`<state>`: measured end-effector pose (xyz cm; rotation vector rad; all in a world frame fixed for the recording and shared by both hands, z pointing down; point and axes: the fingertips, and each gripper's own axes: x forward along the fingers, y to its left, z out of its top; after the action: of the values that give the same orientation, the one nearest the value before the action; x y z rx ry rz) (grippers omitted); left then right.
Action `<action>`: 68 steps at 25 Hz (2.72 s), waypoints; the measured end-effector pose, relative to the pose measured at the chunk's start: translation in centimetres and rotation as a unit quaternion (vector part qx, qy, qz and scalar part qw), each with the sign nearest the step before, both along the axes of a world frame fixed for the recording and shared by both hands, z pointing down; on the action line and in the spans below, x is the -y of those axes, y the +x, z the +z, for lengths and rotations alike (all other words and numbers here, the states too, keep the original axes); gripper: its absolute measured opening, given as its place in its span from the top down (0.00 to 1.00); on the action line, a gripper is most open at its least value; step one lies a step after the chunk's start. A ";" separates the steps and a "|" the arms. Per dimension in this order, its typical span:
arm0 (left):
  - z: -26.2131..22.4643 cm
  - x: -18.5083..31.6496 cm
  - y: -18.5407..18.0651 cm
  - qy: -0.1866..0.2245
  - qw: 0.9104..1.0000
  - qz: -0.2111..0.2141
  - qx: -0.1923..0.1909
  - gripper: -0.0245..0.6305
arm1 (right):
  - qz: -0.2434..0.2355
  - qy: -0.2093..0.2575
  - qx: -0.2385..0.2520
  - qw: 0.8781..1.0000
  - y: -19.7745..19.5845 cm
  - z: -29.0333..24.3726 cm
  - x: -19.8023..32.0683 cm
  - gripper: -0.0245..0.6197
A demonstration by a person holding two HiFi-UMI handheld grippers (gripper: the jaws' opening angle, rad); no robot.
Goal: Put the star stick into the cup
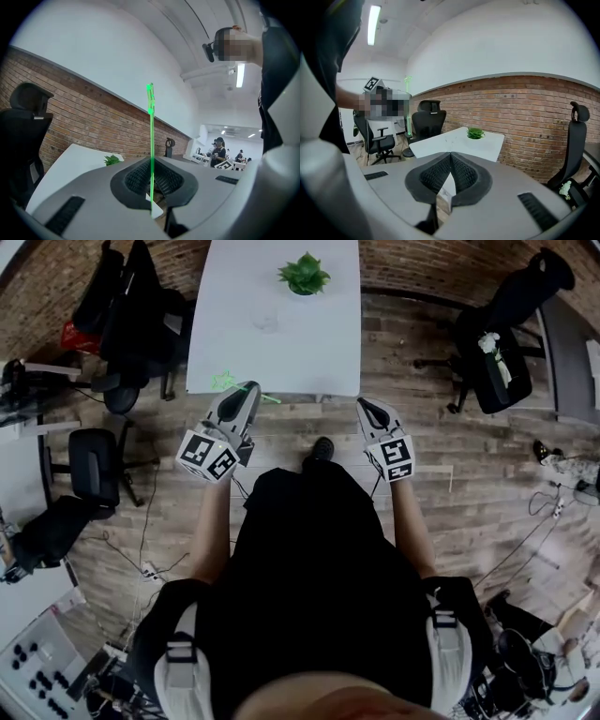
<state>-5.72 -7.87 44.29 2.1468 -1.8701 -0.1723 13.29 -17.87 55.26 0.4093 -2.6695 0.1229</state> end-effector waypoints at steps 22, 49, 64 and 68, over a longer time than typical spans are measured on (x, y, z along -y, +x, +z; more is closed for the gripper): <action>0.3 3.2 -3.4 0.011 1.000 0.018 -0.004 0.92 | 0.047 0.003 -0.002 0.999 -0.6 0.3 1.7 0.96; 3.8 13.5 -19.0 0.024 0.989 0.134 -0.052 0.92 | 0.205 0.015 -0.049 0.977 -11.9 0.8 0.3 0.96; 7.2 17.5 -22.9 0.010 0.985 0.164 -0.051 0.92 | 0.266 -0.007 -0.069 0.962 -15.2 2.4 -2.0 0.96; 8.2 18.2 -23.7 0.001 0.985 0.165 -0.048 0.92 | 0.268 -0.016 -0.075 0.960 -15.7 2.6 -2.4 0.96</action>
<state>-29.37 -26.11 52.51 2.3669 -1.4366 -0.2017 -2.42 -15.52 57.88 1.0782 -2.3399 0.2837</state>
